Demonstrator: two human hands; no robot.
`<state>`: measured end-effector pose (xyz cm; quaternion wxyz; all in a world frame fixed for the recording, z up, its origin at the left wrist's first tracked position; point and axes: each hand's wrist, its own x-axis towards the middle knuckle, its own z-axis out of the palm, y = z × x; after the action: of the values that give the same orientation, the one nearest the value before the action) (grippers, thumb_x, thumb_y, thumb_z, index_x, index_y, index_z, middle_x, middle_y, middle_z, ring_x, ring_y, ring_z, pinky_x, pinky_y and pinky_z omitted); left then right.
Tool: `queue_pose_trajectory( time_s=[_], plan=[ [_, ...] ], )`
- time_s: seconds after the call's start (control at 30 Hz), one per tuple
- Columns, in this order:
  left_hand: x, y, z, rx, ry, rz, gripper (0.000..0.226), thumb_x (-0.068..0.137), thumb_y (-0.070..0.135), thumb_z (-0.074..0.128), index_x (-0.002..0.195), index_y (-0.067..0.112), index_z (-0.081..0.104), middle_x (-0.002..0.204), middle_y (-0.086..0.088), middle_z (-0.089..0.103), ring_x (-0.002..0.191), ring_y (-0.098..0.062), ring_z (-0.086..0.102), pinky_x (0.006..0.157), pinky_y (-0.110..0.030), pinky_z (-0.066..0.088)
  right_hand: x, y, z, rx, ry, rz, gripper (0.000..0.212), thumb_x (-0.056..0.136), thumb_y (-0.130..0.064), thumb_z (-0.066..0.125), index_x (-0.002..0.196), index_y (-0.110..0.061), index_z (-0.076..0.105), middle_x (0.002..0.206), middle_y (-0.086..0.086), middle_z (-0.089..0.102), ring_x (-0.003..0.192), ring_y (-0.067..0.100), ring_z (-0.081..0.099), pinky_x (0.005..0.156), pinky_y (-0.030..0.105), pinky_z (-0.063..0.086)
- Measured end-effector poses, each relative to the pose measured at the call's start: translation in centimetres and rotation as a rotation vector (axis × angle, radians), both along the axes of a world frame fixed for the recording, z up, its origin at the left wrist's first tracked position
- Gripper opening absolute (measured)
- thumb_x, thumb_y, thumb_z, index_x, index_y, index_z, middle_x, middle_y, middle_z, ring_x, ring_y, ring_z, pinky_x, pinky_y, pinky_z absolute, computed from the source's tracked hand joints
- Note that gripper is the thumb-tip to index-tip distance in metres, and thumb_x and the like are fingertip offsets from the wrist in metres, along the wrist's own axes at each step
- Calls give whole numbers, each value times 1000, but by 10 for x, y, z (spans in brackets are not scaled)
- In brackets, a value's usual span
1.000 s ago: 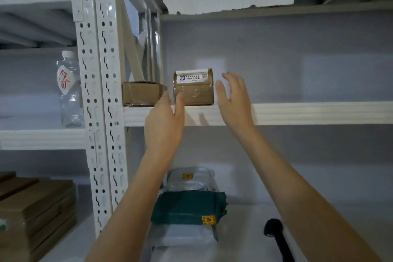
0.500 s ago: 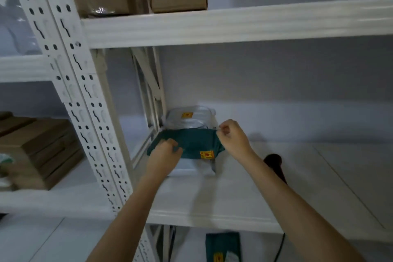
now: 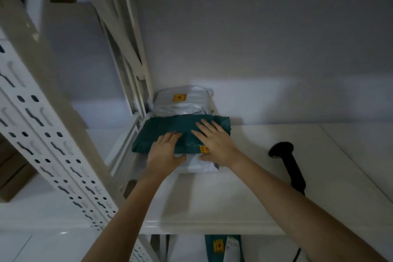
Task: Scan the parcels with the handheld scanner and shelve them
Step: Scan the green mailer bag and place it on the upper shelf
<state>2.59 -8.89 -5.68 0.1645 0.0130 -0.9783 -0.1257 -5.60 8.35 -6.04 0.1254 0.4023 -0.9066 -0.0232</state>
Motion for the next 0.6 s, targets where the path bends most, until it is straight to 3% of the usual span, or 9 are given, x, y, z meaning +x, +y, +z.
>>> queue_pose_trajectory(
  time_s=[0.07,0.13,0.17,0.23,0.33,0.47,0.6],
  plan=[
    [-8,-3,-3,-34,28,-60,68,70,29,75,132,13,53,131,-7,56,117,-31,54,94,-37,42,-9,-2,-4,34,16,10,83,69,-45,75,139,-10,44,146,15,43,135,31,41,113,42,28],
    [-15,-8,-7,-85,75,-126,69,59,30,80,122,10,61,120,-10,64,106,-33,63,86,-41,49,-15,-3,-4,50,69,58,76,55,-44,83,119,-9,63,121,14,66,109,30,65,90,37,51],
    [-18,-11,-9,-115,98,-139,71,55,31,82,119,9,63,116,-10,67,102,-33,65,83,-41,51,-18,-3,-4,39,128,82,73,49,-44,85,111,-10,68,110,12,71,99,27,69,80,33,56],
    [-21,-13,-11,-169,131,-170,74,50,33,87,117,9,64,114,-10,68,101,-32,66,83,-42,52,-20,-2,-1,-27,227,153,72,45,-44,87,105,-9,70,103,10,73,91,25,72,72,30,58],
    [-24,-11,-6,-260,187,-177,80,43,35,90,114,8,65,111,-12,68,99,-30,67,86,-42,52,-19,1,10,-95,305,202,68,47,-40,88,104,-6,70,101,9,74,88,22,72,74,29,57],
    [-30,-10,6,-328,293,-91,70,44,20,88,109,7,67,101,-14,69,90,-32,68,86,-43,52,-20,12,27,-163,318,260,62,55,-36,85,105,-3,68,101,10,74,86,22,72,73,30,57],
    [-29,-5,24,-302,349,-65,57,45,16,88,98,9,69,87,-10,70,74,-31,68,71,-37,55,-19,26,48,-213,315,306,59,61,-32,83,110,-3,66,111,13,71,97,25,70,86,36,54]
  ],
)
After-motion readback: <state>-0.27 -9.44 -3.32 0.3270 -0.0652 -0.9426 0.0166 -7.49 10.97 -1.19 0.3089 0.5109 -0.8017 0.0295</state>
